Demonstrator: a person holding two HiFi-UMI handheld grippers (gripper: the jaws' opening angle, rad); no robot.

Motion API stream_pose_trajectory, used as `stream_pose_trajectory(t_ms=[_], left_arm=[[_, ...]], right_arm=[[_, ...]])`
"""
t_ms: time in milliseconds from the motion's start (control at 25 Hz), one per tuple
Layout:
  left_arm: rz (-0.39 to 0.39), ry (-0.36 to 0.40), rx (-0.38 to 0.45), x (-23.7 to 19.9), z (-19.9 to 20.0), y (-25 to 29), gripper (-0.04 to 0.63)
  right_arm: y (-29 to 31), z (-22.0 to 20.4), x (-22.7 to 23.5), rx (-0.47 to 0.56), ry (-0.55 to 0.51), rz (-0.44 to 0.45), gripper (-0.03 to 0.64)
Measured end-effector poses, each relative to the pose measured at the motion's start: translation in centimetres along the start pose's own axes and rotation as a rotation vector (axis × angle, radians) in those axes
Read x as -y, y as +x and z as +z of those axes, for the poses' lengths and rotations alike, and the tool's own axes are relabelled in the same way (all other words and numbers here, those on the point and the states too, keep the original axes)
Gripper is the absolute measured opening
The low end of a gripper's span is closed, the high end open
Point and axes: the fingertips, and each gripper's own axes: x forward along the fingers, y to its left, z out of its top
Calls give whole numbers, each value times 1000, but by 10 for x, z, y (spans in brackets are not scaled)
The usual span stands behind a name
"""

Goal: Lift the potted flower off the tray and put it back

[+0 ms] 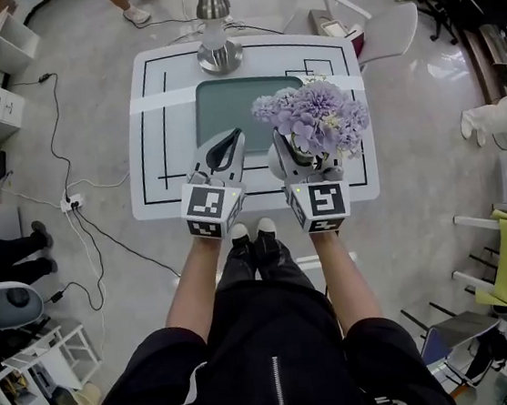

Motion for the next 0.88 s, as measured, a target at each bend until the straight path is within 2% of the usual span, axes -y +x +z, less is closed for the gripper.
stream_pose_trajectory(t_ms=[480,880], left_arm=[[5,-15,-31,-12,-14,12,5],[49,-38,-70,-36,-32,13,5]], right_arm=[[20,-8,12,6,-4,3,239],[57,-29,17,-18,-55,35,238]])
